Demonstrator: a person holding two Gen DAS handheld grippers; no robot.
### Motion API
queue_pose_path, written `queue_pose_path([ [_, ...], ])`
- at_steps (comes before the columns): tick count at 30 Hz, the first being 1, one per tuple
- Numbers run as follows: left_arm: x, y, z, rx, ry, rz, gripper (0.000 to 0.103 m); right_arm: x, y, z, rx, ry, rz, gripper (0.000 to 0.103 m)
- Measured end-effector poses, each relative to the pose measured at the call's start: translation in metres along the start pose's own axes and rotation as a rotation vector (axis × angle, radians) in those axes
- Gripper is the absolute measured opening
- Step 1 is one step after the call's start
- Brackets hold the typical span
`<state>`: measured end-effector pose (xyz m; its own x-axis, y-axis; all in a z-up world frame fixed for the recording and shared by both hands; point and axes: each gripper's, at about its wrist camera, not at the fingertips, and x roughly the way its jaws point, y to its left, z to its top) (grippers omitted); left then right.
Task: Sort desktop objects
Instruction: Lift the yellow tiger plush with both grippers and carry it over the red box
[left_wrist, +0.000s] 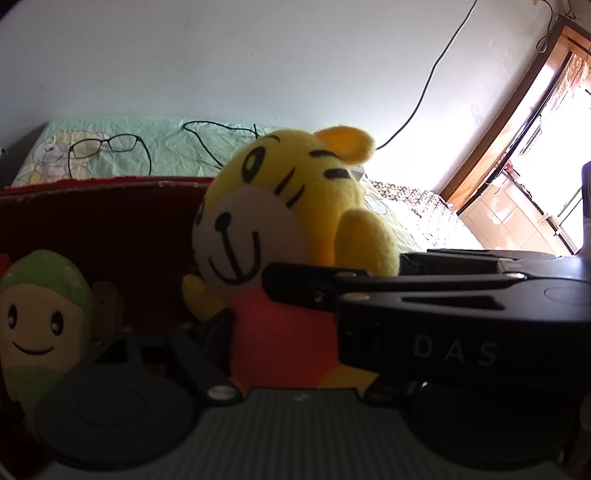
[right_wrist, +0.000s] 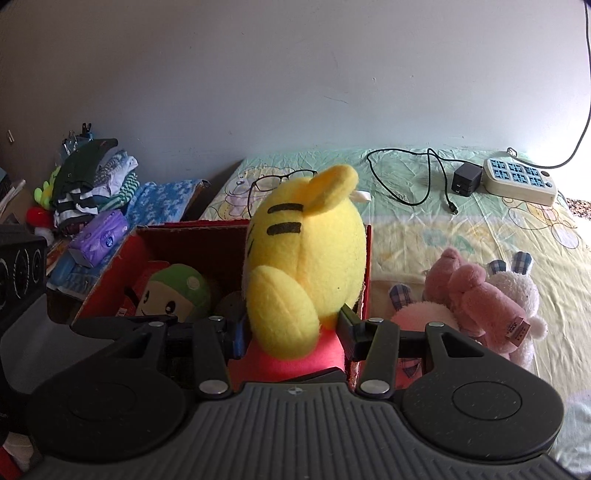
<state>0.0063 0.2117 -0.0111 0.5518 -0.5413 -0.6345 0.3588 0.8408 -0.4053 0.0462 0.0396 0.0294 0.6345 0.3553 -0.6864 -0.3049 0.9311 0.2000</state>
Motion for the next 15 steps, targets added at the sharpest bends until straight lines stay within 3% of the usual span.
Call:
queue_pose_path([
  [7,0.014,0.025,0.002,-0.043,0.038,-0.027,0.074,0.017,0.000,0.001,0.029,0.061,-0.006,0.051],
  [15,0.020,0.032,0.006,-0.062,0.048,-0.059,0.079,0.018,-0.004,-0.001,0.059,0.051,0.011,0.058],
])
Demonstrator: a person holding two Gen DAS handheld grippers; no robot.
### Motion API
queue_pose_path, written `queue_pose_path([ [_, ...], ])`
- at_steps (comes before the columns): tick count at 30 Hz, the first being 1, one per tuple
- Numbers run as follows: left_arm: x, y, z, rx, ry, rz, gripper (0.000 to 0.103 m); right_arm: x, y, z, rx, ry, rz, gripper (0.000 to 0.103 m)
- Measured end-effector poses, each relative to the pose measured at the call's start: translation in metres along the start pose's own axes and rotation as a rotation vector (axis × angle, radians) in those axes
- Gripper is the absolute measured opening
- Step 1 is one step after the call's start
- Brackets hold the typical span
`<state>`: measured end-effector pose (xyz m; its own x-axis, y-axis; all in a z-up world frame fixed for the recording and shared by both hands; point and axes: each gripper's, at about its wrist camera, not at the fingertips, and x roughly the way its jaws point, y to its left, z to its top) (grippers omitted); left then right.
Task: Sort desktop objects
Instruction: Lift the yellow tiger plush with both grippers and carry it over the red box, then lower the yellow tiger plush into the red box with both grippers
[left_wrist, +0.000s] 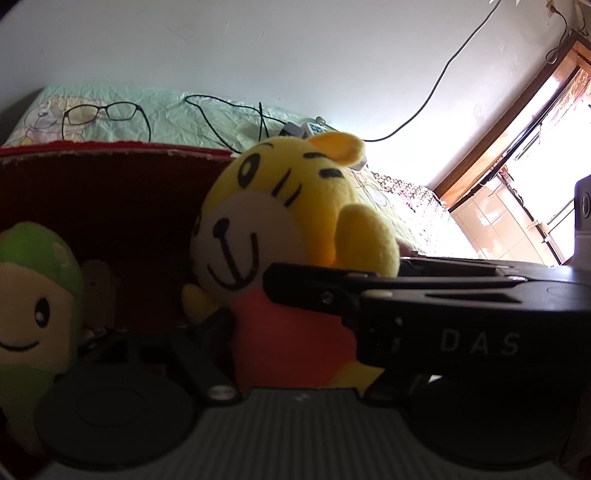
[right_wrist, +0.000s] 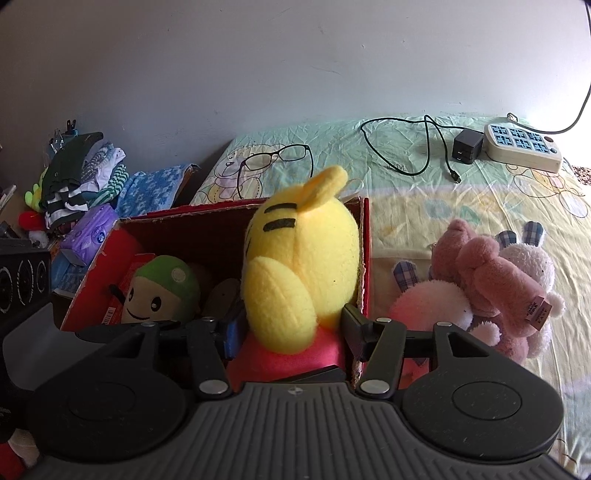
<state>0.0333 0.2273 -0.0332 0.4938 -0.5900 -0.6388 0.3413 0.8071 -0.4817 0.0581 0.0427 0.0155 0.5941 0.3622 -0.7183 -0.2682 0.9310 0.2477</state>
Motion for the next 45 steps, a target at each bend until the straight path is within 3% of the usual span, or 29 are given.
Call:
queue_pose_path([
  [4,-0.002,0.001,0.001,0.006,0.002,-0.008,0.080,-0.013,0.001,0.001,-0.025,-0.067,-0.015,0.059],
  [8,-0.010,0.000,0.005,0.008,-0.006,-0.017,0.079,-0.033,-0.005,0.001,-0.012,-0.190,0.008,0.062],
  [10,-0.015,-0.002,0.007,0.021,-0.019,-0.014,0.079,-0.038,-0.008,0.001,-0.004,-0.222,0.026,0.055],
  [13,-0.027,-0.009,0.006,0.046,-0.041,-0.024,0.079,-0.037,-0.012,0.001,0.016,-0.219,0.066,0.039],
  [15,-0.030,-0.012,0.004,0.063,-0.043,-0.031,0.079,-0.036,-0.010,0.000,0.022,-0.218,0.089,0.035],
  [23,-0.022,-0.020,-0.006,0.094,-0.020,-0.020,0.081,-0.021,-0.007,-0.005,0.018,-0.142,0.075,0.034],
  [30,-0.015,-0.022,-0.010,0.110,-0.008,-0.030,0.082,-0.013,-0.021,-0.012,0.105,-0.096,0.091,0.031],
  [35,-0.009,-0.016,-0.012,0.081,0.010,-0.043,0.088,-0.010,-0.021,-0.015,0.108,-0.090,0.089,0.031],
  [45,-0.023,-0.024,-0.011,0.098,-0.006,-0.030,0.089,-0.016,-0.027,-0.016,0.123,-0.114,0.106,0.032],
])
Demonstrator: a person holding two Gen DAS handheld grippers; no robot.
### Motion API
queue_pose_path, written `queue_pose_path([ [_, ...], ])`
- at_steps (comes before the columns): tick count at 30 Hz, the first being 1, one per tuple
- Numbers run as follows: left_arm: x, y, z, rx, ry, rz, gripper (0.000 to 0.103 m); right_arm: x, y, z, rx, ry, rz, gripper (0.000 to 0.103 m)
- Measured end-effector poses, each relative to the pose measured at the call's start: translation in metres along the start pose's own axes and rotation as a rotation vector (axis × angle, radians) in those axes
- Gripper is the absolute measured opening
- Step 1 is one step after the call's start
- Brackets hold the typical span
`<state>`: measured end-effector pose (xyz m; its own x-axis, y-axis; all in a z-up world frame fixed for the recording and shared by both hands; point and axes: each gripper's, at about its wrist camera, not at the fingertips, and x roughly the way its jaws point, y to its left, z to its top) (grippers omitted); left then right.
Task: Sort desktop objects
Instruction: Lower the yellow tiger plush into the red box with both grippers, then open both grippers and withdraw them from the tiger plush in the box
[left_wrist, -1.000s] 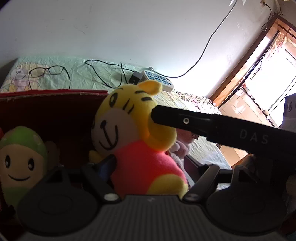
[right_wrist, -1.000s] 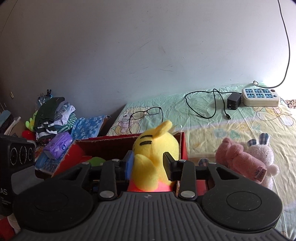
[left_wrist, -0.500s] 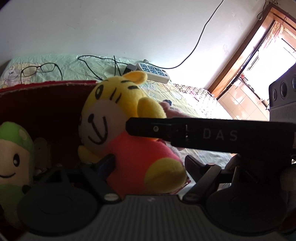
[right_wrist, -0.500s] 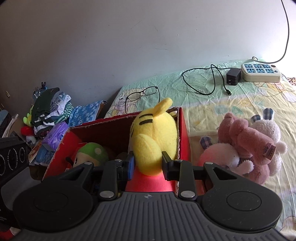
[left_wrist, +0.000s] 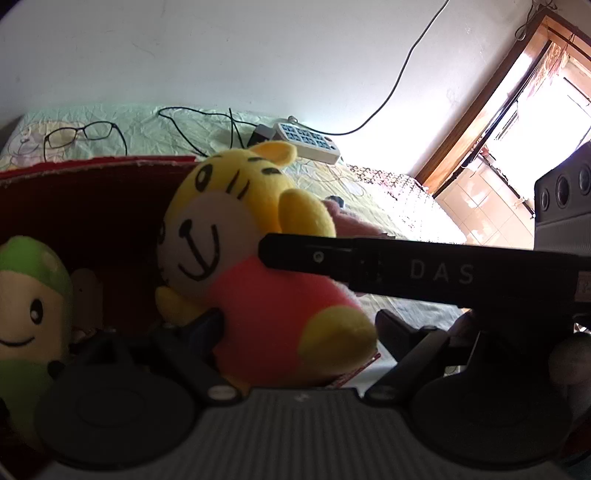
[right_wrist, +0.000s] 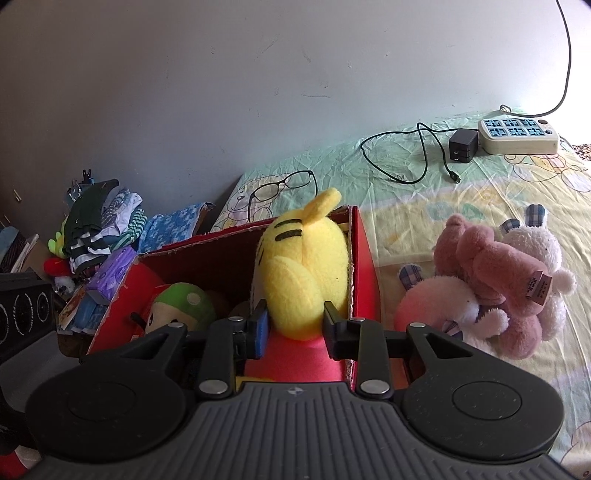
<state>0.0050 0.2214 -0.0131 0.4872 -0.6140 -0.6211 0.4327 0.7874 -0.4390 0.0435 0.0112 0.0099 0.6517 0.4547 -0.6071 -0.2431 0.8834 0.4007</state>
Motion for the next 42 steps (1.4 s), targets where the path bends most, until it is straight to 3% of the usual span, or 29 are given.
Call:
queue_pose_path([
  [12,-0.035,-0.007,0.000,-0.023,-0.076,0.067,0.095,-0.022,-0.002,0.002,0.003,-0.051,0.019,0.032],
  [27,-0.067,0.008,-0.003,-0.137,-0.098,0.344,0.100,-0.040,0.022,-0.004,-0.102,-0.079,0.037,0.032],
  [31,-0.071,0.012,-0.005,-0.174,-0.089,0.392,0.100,-0.042,0.024,-0.007,-0.101,-0.077,0.040,0.032],
  [42,-0.075,0.021,-0.008,-0.214,-0.023,0.615,0.100,-0.038,0.044,-0.013,-0.126,-0.056,0.068,0.032],
])
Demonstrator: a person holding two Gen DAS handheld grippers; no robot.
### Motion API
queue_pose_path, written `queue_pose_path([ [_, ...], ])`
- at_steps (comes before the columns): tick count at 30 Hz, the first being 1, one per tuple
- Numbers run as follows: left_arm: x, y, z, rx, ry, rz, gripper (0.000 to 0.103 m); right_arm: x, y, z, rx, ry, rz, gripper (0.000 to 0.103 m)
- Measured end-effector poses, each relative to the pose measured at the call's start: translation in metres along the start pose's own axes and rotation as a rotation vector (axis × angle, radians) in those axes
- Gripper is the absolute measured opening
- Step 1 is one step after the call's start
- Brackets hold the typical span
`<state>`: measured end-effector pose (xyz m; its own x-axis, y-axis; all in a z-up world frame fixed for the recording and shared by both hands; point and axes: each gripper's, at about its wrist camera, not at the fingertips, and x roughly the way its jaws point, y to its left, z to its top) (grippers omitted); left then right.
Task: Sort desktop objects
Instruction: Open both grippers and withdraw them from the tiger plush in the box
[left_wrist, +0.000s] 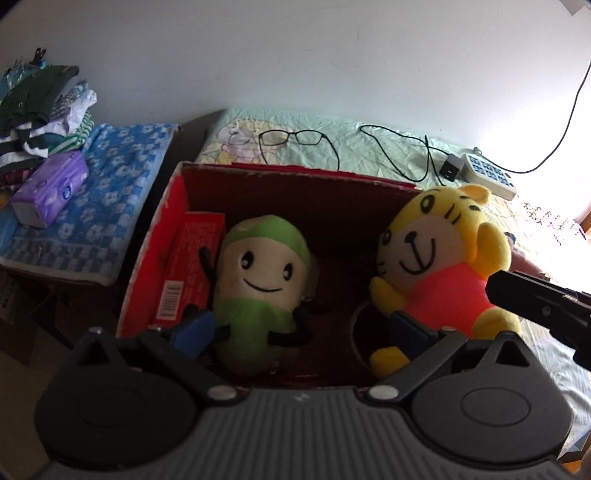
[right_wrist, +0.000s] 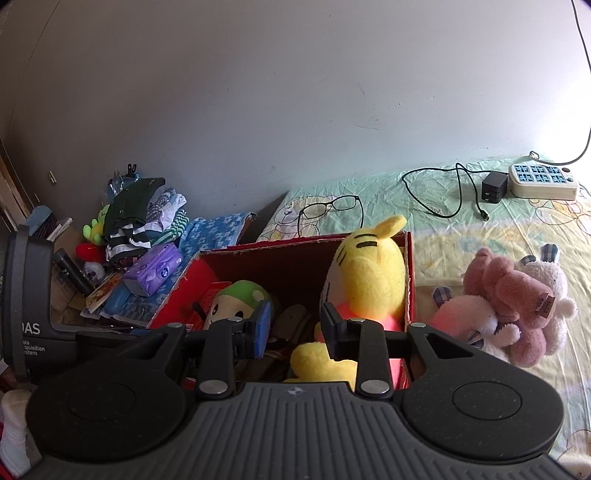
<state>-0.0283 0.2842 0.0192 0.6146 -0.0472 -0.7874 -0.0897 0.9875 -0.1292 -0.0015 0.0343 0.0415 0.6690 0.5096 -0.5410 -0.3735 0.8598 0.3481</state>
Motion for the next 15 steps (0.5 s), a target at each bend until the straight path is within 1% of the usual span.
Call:
queue_pose_path([
  [3,0.002,0.005,0.000,-0.011,0.018,0.044,0.101,0.005,-0.001,-0.002,0.027,0.025,0.009,0.033],
  [6,0.005,0.005,0.000,0.001,0.027,0.086,0.101,0.007,-0.002,-0.004,0.042,0.032,0.007,0.033],
  [15,0.014,-0.003,-0.002,0.032,0.053,0.139,0.101,0.015,-0.009,-0.008,0.066,0.056,-0.011,0.033],
])
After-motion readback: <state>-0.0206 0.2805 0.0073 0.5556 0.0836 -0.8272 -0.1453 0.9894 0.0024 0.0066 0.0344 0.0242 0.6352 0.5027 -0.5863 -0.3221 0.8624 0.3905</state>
